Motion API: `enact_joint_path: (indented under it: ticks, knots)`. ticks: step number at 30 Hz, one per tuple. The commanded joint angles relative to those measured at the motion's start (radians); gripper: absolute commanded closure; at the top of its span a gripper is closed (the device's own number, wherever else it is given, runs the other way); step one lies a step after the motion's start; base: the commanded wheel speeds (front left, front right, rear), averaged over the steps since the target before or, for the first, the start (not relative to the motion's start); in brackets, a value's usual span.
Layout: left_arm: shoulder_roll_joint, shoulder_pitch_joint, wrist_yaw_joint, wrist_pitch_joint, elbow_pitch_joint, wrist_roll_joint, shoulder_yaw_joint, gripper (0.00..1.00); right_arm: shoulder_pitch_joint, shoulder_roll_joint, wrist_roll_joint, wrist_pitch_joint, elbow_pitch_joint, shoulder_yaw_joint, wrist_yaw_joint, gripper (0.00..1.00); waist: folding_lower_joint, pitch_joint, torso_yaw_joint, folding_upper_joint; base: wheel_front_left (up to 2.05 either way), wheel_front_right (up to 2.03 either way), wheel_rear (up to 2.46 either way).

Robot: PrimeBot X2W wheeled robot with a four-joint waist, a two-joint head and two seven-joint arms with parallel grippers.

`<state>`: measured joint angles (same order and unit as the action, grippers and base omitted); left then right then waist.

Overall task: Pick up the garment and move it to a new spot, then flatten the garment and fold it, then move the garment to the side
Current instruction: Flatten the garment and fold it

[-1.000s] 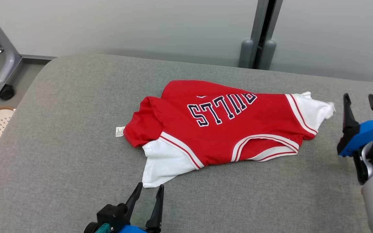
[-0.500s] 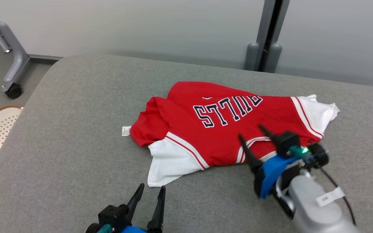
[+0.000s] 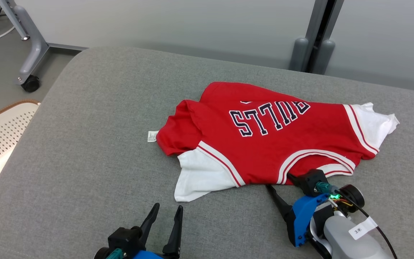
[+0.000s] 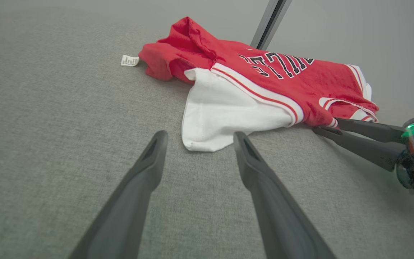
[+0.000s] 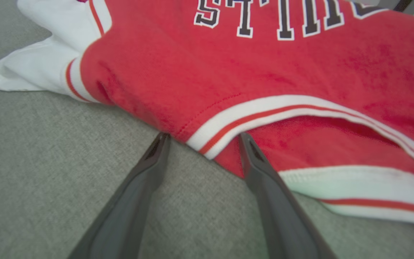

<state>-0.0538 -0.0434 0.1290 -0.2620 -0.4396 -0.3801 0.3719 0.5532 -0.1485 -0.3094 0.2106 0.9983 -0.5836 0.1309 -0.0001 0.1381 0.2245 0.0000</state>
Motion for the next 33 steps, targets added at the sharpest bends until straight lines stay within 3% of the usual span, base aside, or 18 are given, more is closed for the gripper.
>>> enact_joint_path:
  ticks: [1, 4, 5, 6, 7, 15, 22, 28, 29, 30, 31, 33]
  knots:
    - [0.000, -0.010, 0.003, -0.004, 0.005, -0.004, -0.003, 0.00, -0.001, -0.003, -0.006, 0.004, 0.026, 0.004, 0.000, 0.00, 0.0001, 0.004, 0.002, 0.0000, 0.00, 0.00, 0.00]
    - [0.001, -0.018, 0.003, -0.004, 0.005, -0.004, -0.003, 0.00, -0.001, 0.016, -0.009, 0.013, 0.050, -0.002, 0.000, 0.00, 0.0001, 0.009, 0.004, 0.0000, 0.00, 0.00, 0.00]
    - [0.001, -0.021, 0.003, -0.004, 0.006, -0.004, -0.002, 0.00, -0.001, 0.021, -0.012, 0.017, 0.055, -0.005, 0.000, 0.18, 0.0001, 0.011, 0.005, 0.0000, 0.00, 0.00, 0.00]
    - [0.001, -0.024, 0.003, -0.004, 0.006, -0.004, -0.002, 0.00, -0.001, 0.026, -0.013, 0.020, 0.058, -0.010, 0.000, 0.73, 0.0001, 0.013, 0.005, 0.0000, 0.00, 0.00, 0.00]
    - [0.002, -0.026, 0.003, -0.004, 0.006, -0.004, -0.002, 0.00, 0.001, 0.030, -0.013, 0.024, 0.059, -0.016, 0.000, 1.00, 0.0001, 0.014, 0.004, 0.0000, 0.00, 0.00, 0.00]
    - [0.002, 0.000, 0.003, -0.004, 0.004, -0.001, -0.022, 0.00, -0.011, 0.000, -0.069, 0.055, -0.022, 0.027, 0.000, 1.00, 0.0001, -0.020, -0.036, 0.0000, 0.00, 0.00, 0.00]
    - [0.003, 0.037, 0.003, -0.004, 0.001, 0.004, -0.045, 0.00, -0.111, -0.163, -0.098, 0.055, -0.244, 0.133, 0.000, 1.00, 0.0001, -0.087, -0.110, 0.0000, 0.00, 0.00, 0.00]
    - [0.003, 0.059, 0.003, -0.004, 0.001, -0.001, -0.040, 0.00, -0.130, -0.296, -0.154, 0.018, -0.338, 0.164, 0.000, 1.00, 0.0001, -0.120, -0.157, 0.0000, 0.00, 0.00, 0.00]
    - [0.003, 0.060, 0.003, -0.004, 0.001, -0.004, -0.036, 0.00, -0.121, -0.316, -0.151, 0.011, -0.345, 0.171, 0.000, 0.72, 0.0001, -0.120, -0.161, 0.0000, 0.00, 0.00, 0.00]
    - [0.003, 0.059, 0.003, -0.004, 0.000, -0.005, -0.032, 0.00, -0.111, -0.326, -0.146, 0.013, -0.354, 0.181, 0.000, 0.16, 0.0001, -0.119, -0.164, 0.0000, 0.00, 0.00, 0.00]
    - [0.003, 0.056, 0.003, -0.004, -0.001, -0.004, -0.029, 0.00, -0.101, -0.325, -0.141, 0.016, -0.359, 0.196, 0.000, 0.00, 0.0001, -0.117, -0.166, 0.0000, 0.00, 0.00, 0.00]
    - [0.003, 0.052, 0.003, -0.004, -0.003, -0.005, -0.026, 0.00, -0.085, -0.307, -0.119, 0.026, -0.360, 0.242, 0.000, 0.00, 0.0001, -0.112, -0.169, 0.0000, 0.00, 0.00, 0.00]
